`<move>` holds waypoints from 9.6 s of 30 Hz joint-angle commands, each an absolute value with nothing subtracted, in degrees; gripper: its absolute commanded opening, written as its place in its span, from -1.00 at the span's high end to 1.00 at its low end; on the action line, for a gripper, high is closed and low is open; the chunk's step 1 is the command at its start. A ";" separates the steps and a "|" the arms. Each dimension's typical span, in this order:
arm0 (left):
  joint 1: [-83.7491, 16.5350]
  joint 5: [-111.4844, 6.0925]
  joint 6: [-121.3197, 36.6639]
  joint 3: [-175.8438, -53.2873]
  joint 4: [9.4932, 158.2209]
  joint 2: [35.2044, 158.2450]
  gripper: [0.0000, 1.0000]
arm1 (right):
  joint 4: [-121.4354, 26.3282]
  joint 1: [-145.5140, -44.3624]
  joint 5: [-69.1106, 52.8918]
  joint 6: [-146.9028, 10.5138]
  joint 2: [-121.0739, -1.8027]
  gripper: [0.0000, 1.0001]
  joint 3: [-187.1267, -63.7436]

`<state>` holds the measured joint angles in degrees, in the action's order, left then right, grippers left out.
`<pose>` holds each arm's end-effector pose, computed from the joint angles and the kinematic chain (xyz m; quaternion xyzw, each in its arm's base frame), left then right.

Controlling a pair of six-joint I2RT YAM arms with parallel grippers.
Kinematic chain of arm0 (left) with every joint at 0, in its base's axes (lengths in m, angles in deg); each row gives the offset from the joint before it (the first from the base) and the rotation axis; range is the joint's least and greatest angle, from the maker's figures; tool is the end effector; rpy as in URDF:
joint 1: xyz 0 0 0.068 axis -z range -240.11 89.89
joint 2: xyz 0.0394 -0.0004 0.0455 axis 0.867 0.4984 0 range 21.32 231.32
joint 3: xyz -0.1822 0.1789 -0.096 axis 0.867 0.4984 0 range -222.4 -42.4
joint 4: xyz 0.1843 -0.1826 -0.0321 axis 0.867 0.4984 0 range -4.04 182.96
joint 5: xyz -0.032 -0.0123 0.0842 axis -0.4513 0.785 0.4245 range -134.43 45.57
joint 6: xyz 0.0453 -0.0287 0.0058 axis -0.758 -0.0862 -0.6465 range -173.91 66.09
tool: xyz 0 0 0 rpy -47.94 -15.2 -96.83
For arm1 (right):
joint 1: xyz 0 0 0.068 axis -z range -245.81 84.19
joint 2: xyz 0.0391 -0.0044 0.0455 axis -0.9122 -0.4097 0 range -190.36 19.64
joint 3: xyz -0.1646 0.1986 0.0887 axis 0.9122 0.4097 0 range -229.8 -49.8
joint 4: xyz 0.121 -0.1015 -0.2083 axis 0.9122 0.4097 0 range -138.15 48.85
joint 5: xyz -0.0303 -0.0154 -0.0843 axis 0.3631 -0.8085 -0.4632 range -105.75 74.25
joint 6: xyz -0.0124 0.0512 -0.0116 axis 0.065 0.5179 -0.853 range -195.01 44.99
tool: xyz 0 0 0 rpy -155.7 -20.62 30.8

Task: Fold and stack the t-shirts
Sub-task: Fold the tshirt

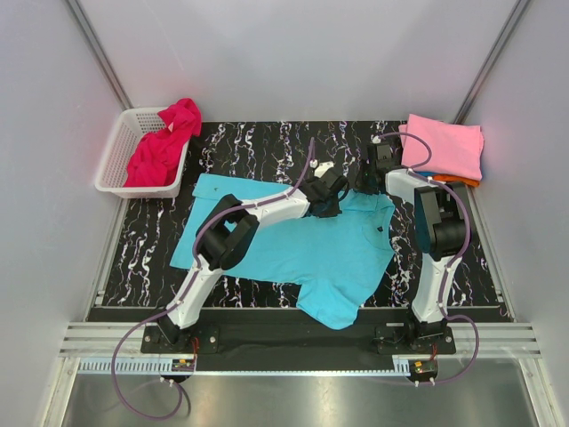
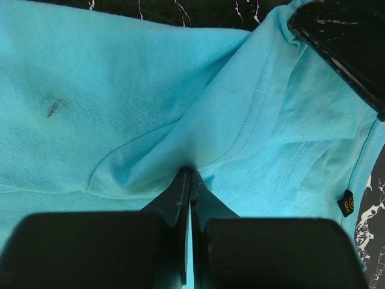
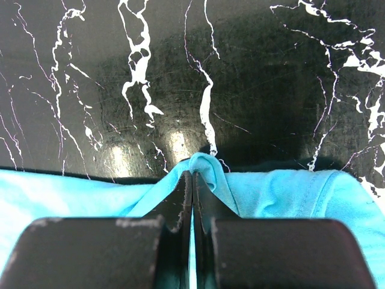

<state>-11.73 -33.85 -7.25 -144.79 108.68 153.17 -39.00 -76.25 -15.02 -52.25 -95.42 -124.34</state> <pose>0.3409 -0.3736 0.1559 -0.0158 0.9423 -0.1790 0.2823 0.4207 0.0779 0.1555 0.0986 0.9335 0.1042 0.3286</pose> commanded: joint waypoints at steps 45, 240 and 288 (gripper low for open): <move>-8.69 -30.72 -9.79 -145.66 111.36 149.19 0.29 | -33.47 -76.18 -14.87 -49.96 -73.08 1.00 -112.82; -29.34 -32.48 -2.49 -101.62 114.79 122.65 -0.48 | -12.38 -86.03 -28.75 -51.89 -99.62 0.81 -135.05; -31.81 -19.92 10.15 -75.36 125.93 79.60 -0.68 | -11.85 -88.57 -17.77 -43.81 -59.91 0.72 -105.88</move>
